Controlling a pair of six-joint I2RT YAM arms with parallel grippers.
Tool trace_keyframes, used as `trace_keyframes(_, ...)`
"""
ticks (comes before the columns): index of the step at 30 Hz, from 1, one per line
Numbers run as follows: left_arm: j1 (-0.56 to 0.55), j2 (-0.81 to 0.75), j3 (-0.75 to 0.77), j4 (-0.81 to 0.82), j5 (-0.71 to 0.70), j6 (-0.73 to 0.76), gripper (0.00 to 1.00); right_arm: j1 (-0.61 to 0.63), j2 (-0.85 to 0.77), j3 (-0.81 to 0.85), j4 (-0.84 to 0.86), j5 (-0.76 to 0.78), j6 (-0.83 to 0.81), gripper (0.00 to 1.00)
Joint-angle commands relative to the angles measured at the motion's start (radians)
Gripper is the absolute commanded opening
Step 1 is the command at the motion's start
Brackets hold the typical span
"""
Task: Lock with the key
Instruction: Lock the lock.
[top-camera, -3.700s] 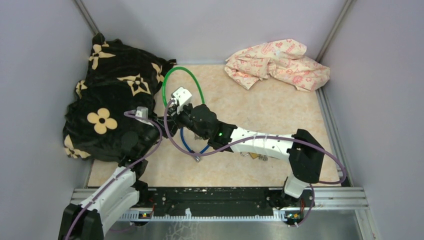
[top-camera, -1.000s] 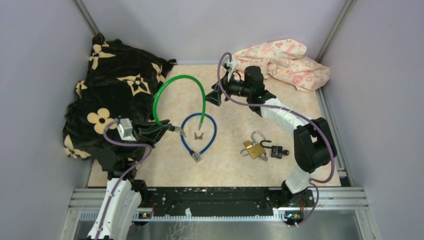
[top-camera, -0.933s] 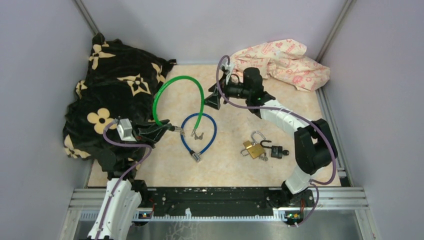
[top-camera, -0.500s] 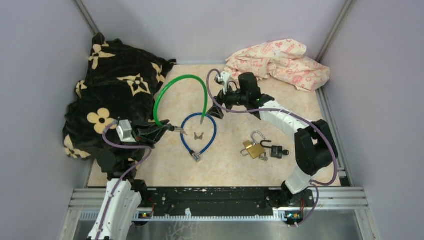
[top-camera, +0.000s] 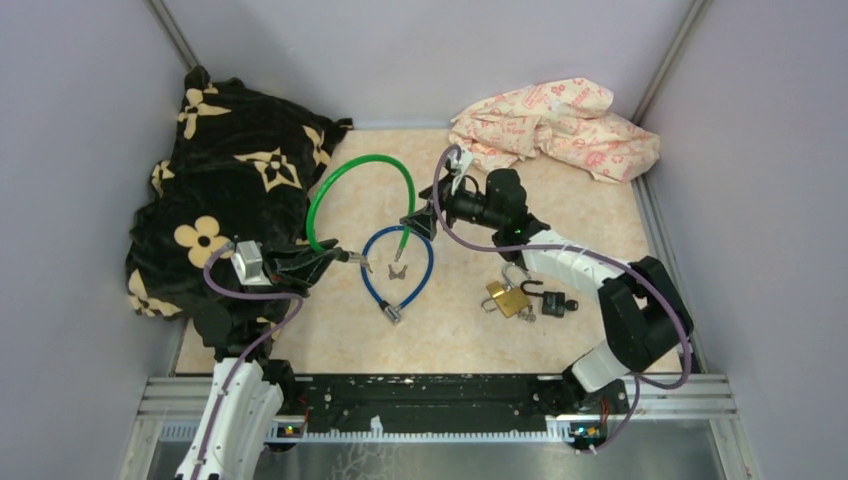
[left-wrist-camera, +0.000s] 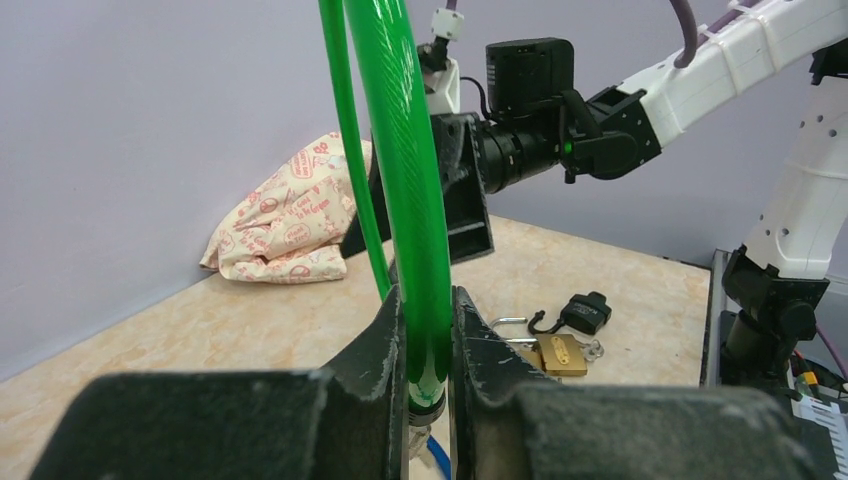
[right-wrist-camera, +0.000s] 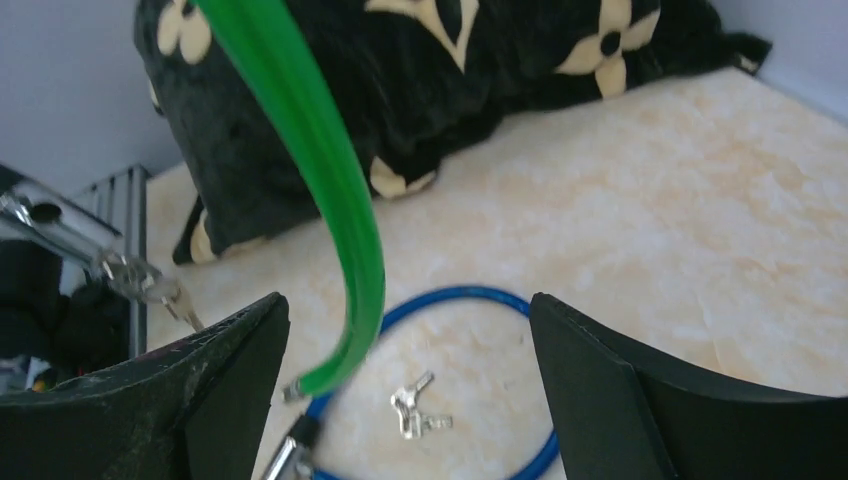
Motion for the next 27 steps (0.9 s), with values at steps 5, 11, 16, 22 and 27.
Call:
trace_keyframes(5, 0.002, -0.024, 0.033, 0.061, -0.023, 0.006, 0.0, 0.033, 0.115, 0.078, 0.373, 0.036, 0.26, 0.73)
trace_keyframes(11, 0.001, -0.021, 0.029, 0.06, -0.034, 0.002, 0.0, 0.033, 0.1, 0.087, 0.302, 0.082, 0.244, 0.03)
trace_keyframes(16, 0.002, -0.001, -0.053, -0.062, -0.131, 0.01, 0.0, 0.034, 0.0, 0.149, 0.188, 0.104, 0.199, 0.0)
trace_keyframes(22, 0.001, 0.026, -0.107, -0.105, -0.145, 0.071, 0.19, 0.072, -0.102, 0.228, 0.064, 0.199, 0.139, 0.0)
trace_keyframes(27, -0.009, 0.04, -0.123, -0.12, -0.142, 0.099, 0.26, 0.141, -0.132, 0.287, 0.026, 0.248, 0.074, 0.0)
